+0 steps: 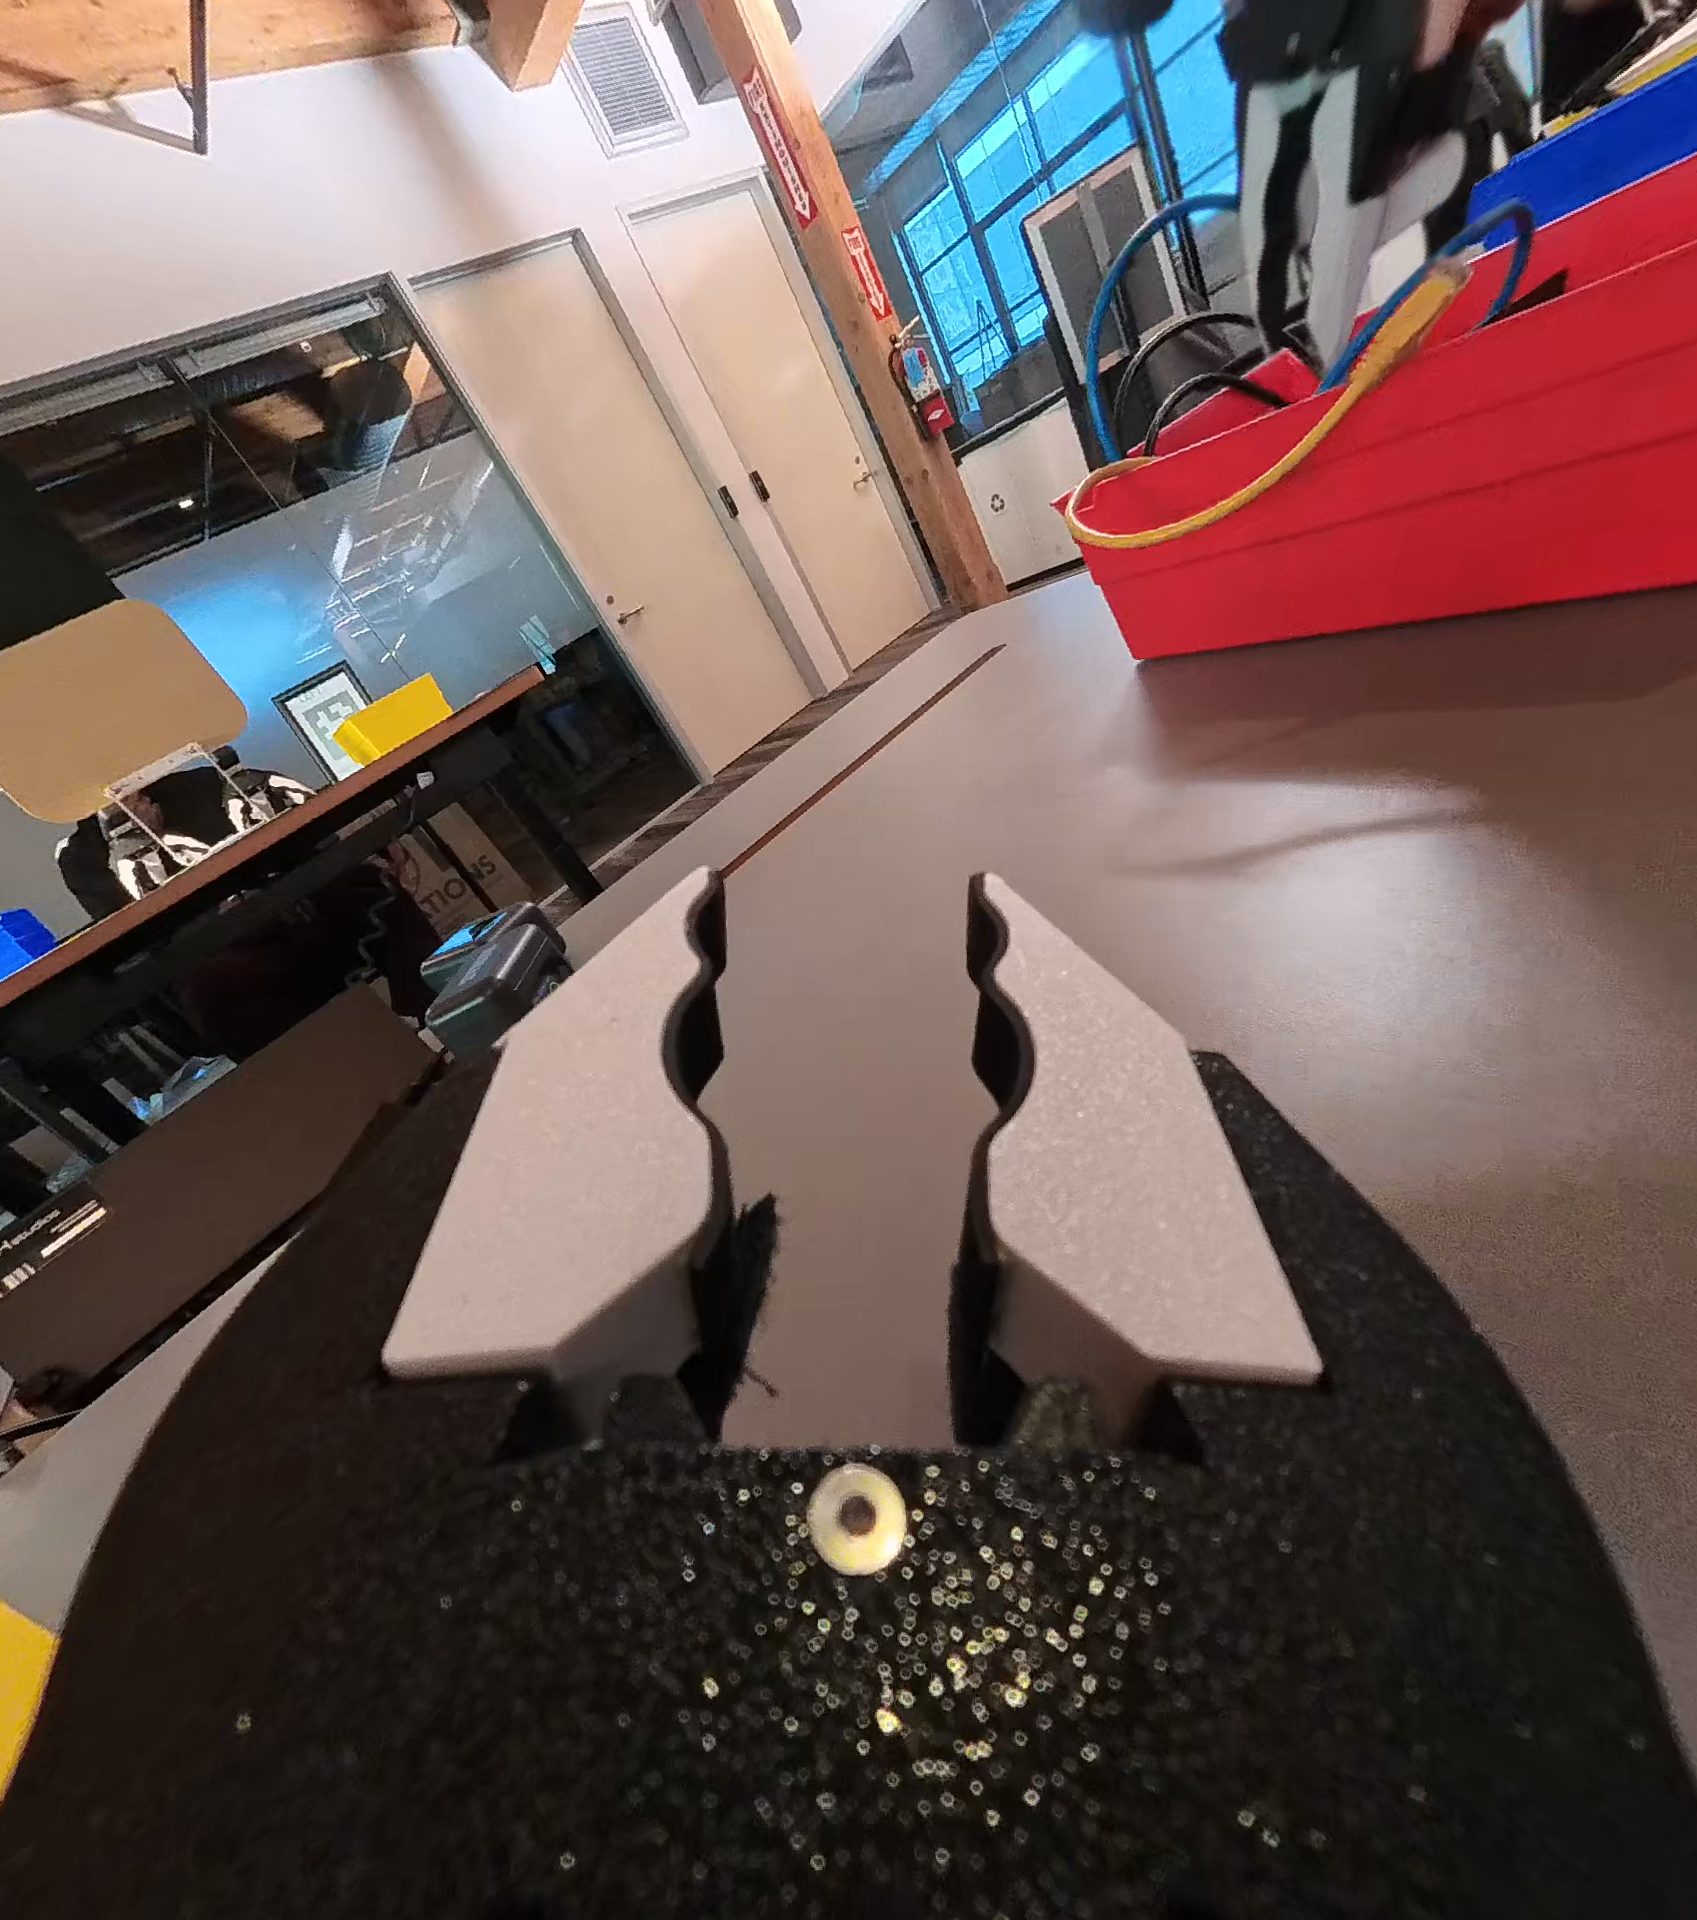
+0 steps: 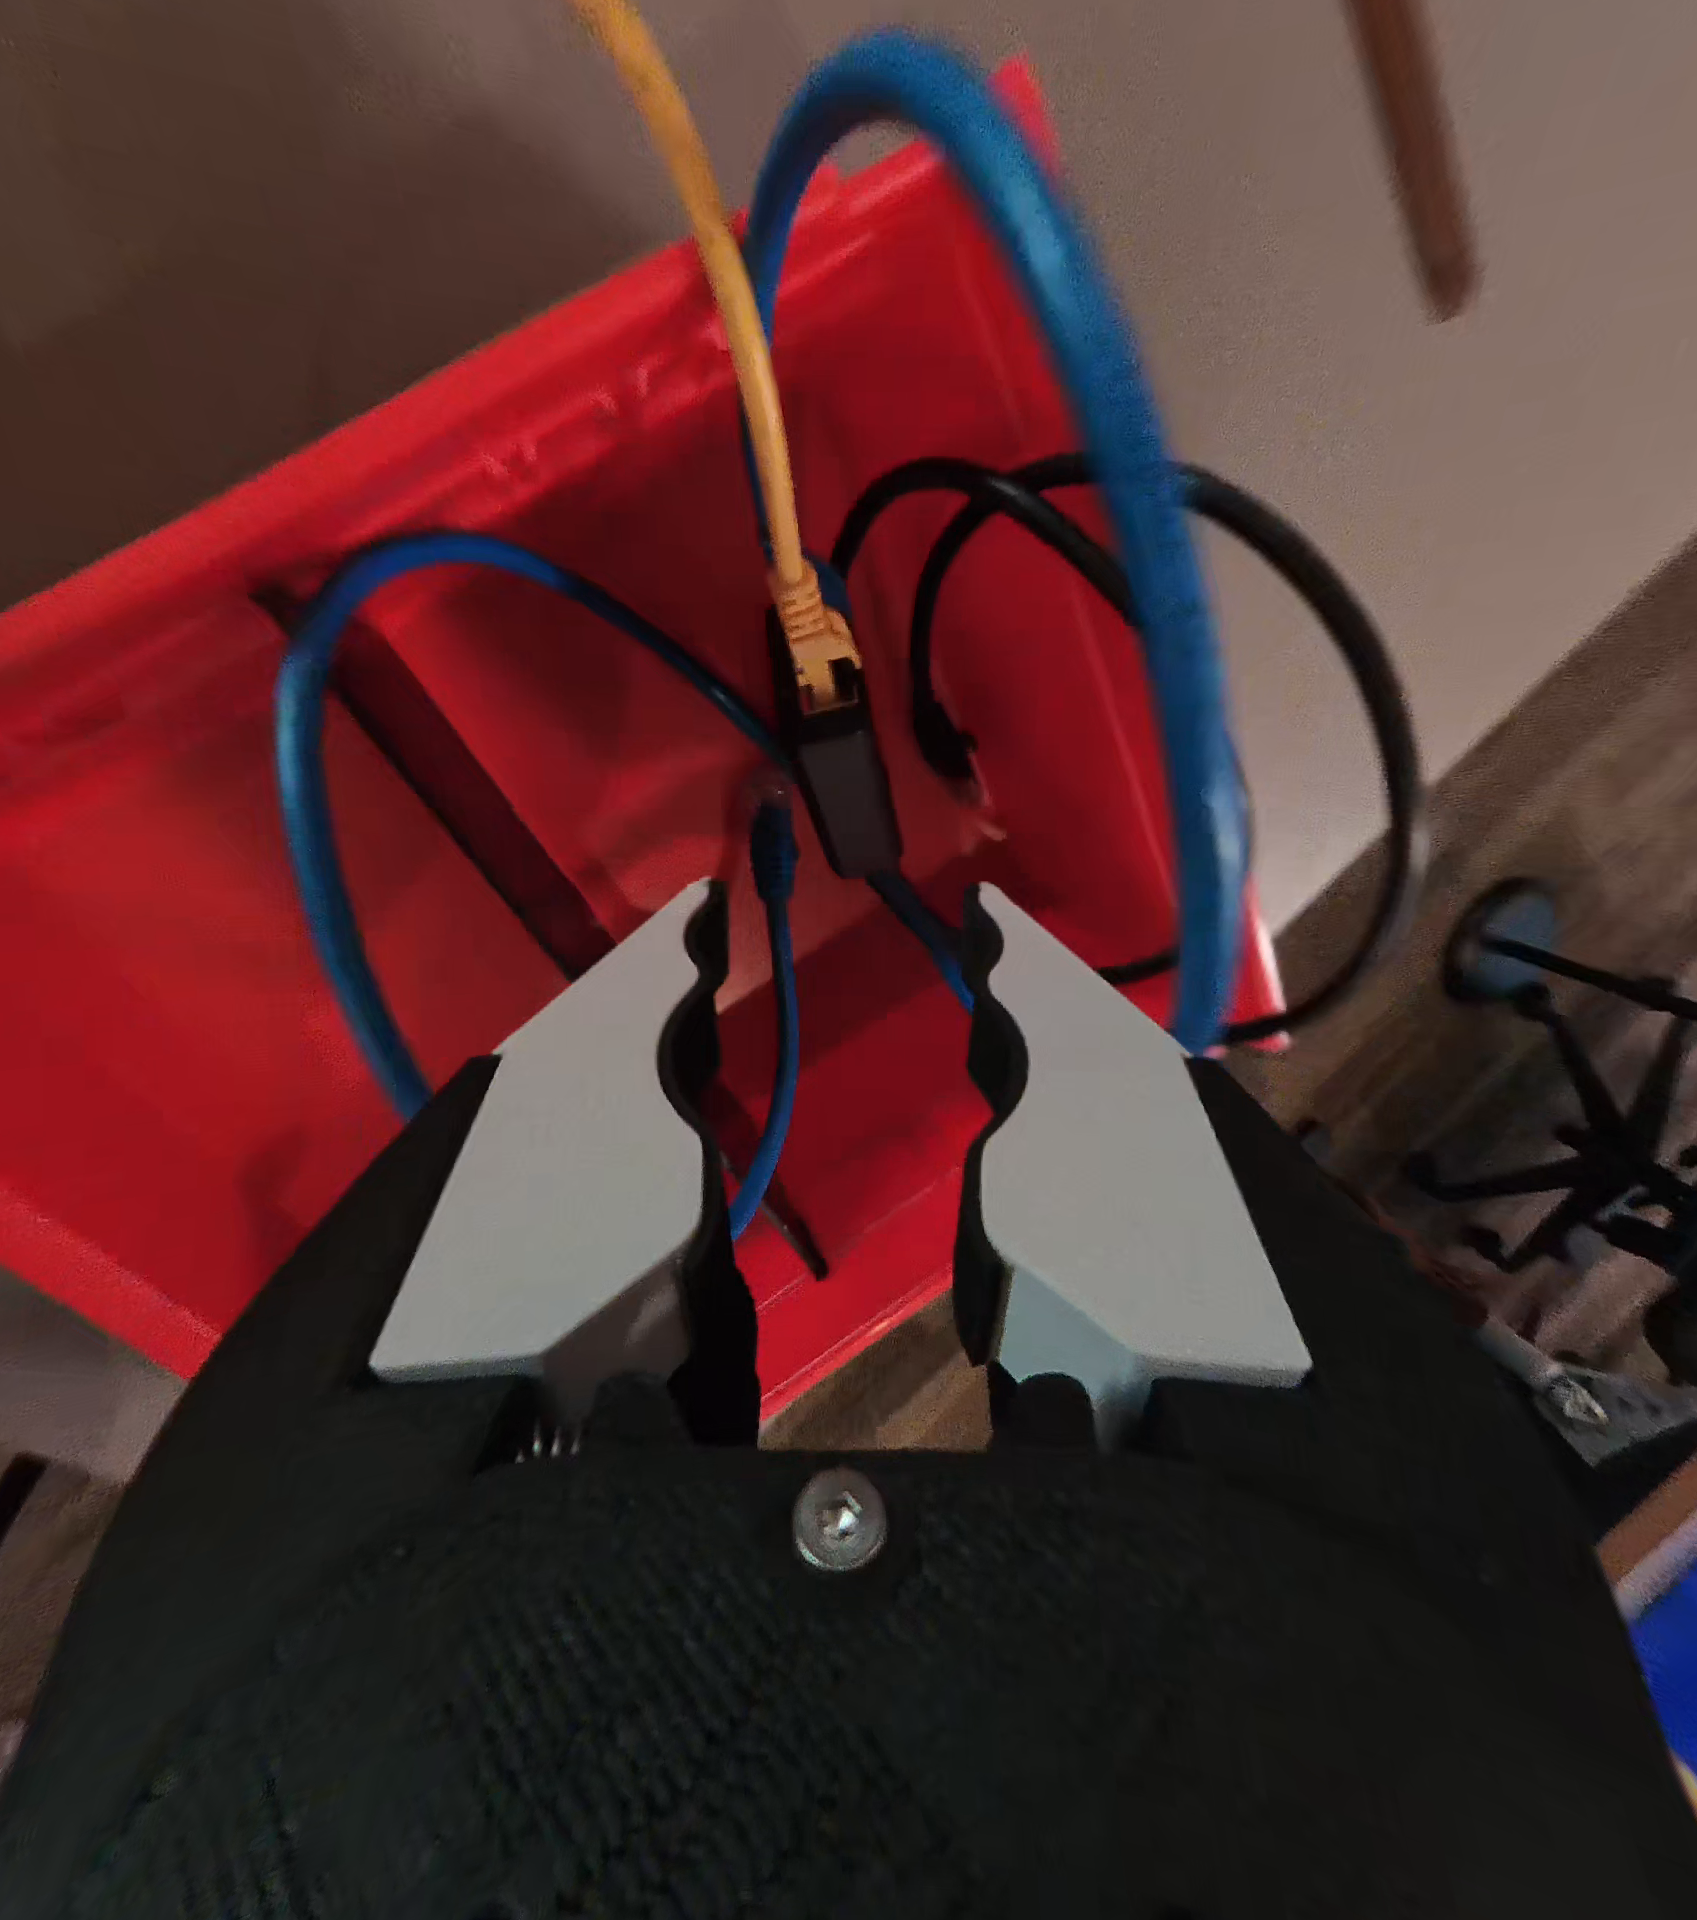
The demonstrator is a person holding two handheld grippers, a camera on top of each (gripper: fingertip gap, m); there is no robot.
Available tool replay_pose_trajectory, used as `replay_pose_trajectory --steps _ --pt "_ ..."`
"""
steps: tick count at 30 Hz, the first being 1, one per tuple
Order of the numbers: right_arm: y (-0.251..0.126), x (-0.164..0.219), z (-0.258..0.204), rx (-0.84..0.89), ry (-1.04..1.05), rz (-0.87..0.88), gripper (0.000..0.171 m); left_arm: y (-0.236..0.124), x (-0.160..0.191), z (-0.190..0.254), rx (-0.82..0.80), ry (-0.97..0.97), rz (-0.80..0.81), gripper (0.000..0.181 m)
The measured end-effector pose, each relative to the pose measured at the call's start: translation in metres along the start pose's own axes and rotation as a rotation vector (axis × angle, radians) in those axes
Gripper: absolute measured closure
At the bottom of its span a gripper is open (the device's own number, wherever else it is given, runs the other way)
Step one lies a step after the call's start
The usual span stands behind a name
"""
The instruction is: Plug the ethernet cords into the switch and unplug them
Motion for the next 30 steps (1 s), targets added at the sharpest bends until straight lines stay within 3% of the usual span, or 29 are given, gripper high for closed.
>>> replay_pose_trajectory --steps 9,13,21,26,30 --pt "-0.078 0.001 -0.036 0.433 0.113 0.284 0.13 0.002 0.003 0.002 -0.001 0.007 -0.028 0.134" --pt "-0.094 0.012 -0.044 0.672 0.334 0.406 0.132 0.002 0.003 0.002 -0.006 0.003 -0.029 0.135" --pt "-0.07 0.073 -0.082 0.781 0.71 0.464 0.128 0.002 0.004 0.004 -0.009 0.011 -0.043 0.135" --pt "-0.062 0.116 -0.087 0.829 0.836 0.335 0.112 0.002 0.005 0.005 -0.005 0.019 -0.048 0.135" --pt "-0.045 0.133 -0.095 0.783 0.941 0.348 0.107 0.003 0.006 0.005 -0.007 0.02 -0.053 0.136"
Point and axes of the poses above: each gripper's, where its closed fingertips meet, y out along the fingers, x out of its underside, z = x × y across the jaws, the point moved 4 cm from there along -y, back along the fingers, and after that the axes turned 11 degrees about -y, right-handed, at the moved point
